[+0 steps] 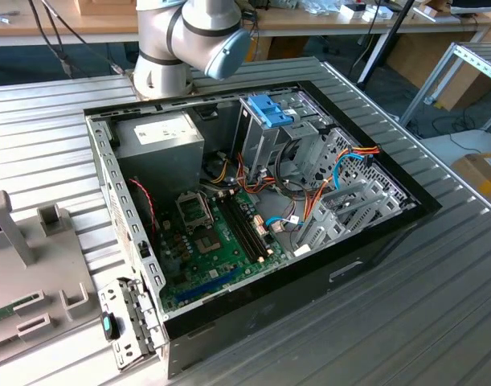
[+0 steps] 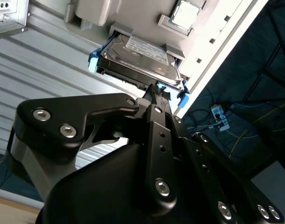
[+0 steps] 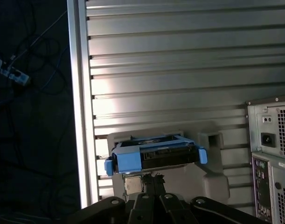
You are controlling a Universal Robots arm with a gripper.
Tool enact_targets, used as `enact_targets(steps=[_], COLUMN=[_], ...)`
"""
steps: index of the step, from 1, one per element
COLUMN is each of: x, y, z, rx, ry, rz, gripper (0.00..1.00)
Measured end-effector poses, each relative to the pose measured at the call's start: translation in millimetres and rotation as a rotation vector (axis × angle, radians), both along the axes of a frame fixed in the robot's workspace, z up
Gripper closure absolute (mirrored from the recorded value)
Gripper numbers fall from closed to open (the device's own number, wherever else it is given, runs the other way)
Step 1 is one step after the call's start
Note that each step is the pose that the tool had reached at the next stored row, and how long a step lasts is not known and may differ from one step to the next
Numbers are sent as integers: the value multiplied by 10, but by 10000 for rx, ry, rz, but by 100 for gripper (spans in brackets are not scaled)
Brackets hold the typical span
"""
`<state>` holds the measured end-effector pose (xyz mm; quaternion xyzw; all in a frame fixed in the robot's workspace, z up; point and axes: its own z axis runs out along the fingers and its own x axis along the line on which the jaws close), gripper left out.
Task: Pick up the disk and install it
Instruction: 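Reach for the disk, then pick up the disk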
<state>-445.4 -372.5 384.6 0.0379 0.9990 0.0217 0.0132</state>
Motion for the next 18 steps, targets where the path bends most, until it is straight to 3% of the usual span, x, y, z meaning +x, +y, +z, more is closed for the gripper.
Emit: enact_targets(steps=[4, 6, 18], x=[-152, -153, -154], y=[45, 74, 76], z=[-21, -36, -38], rx=[0, -2, -32], ry=[0, -1, 1], rz=[-1, 7, 7], gripper=[89, 89, 89])
